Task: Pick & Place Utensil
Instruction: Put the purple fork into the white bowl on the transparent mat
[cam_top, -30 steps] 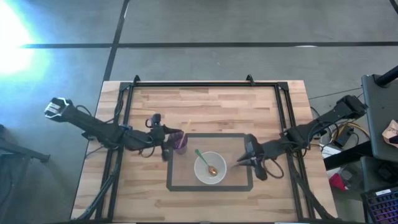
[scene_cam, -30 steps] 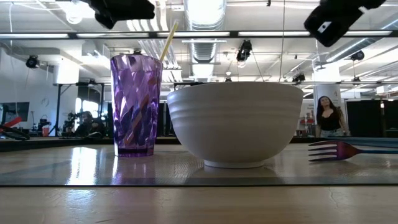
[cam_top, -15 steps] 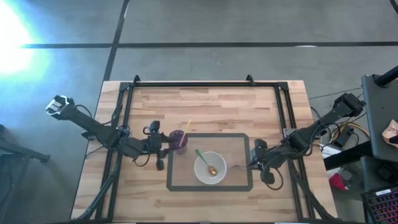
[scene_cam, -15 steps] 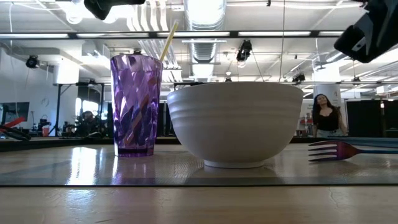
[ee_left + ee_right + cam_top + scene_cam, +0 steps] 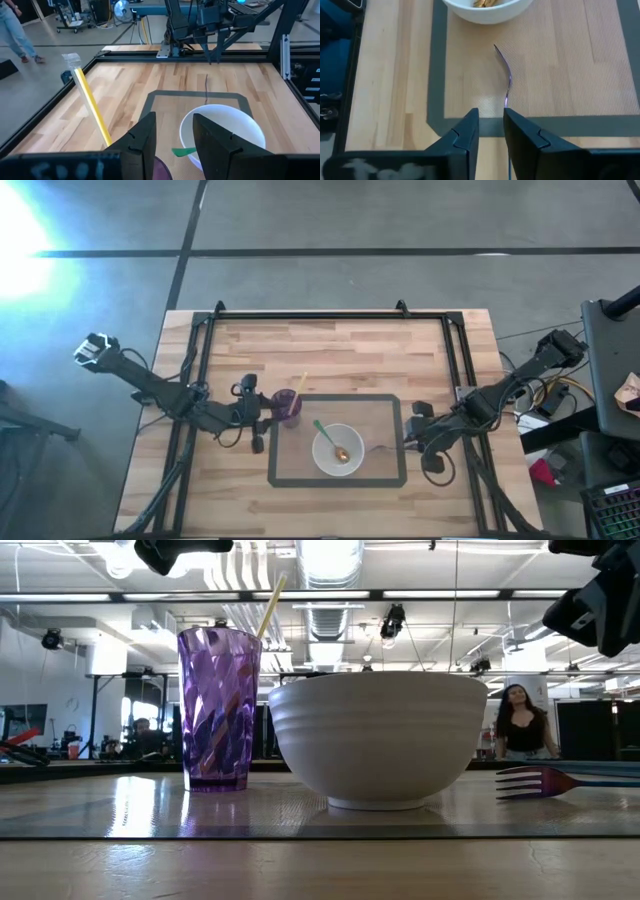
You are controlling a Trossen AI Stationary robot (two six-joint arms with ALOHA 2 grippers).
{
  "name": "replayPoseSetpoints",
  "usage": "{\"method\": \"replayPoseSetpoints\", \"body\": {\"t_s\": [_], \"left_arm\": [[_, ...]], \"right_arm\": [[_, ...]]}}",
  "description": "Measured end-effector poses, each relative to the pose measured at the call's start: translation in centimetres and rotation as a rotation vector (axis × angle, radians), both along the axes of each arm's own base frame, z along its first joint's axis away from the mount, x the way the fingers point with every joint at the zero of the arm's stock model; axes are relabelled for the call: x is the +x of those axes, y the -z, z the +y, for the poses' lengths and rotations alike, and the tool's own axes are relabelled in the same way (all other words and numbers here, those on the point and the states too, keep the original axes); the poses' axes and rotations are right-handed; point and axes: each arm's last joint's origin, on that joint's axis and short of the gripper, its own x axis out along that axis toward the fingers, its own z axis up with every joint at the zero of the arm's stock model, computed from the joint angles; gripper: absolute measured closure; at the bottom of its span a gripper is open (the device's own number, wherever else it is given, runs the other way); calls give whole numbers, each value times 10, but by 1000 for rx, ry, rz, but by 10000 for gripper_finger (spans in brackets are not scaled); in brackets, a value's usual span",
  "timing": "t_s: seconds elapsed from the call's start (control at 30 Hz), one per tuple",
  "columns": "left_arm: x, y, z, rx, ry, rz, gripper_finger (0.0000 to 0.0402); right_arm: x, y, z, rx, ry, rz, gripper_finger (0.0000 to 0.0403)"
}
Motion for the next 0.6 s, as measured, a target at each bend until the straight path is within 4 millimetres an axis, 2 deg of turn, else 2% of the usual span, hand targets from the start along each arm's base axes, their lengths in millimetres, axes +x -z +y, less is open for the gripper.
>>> {"method": "replayPoseSetpoints", "body": {"t_s": [0.27, 0.6], "left_arm": [[0, 0, 0, 1, 0, 1, 280], [0, 1, 0, 5, 0, 8, 280]], "right_arm": [[0, 9, 0, -30, 2, 43, 277], [14, 47, 11, -114, -22, 239, 262]]}}
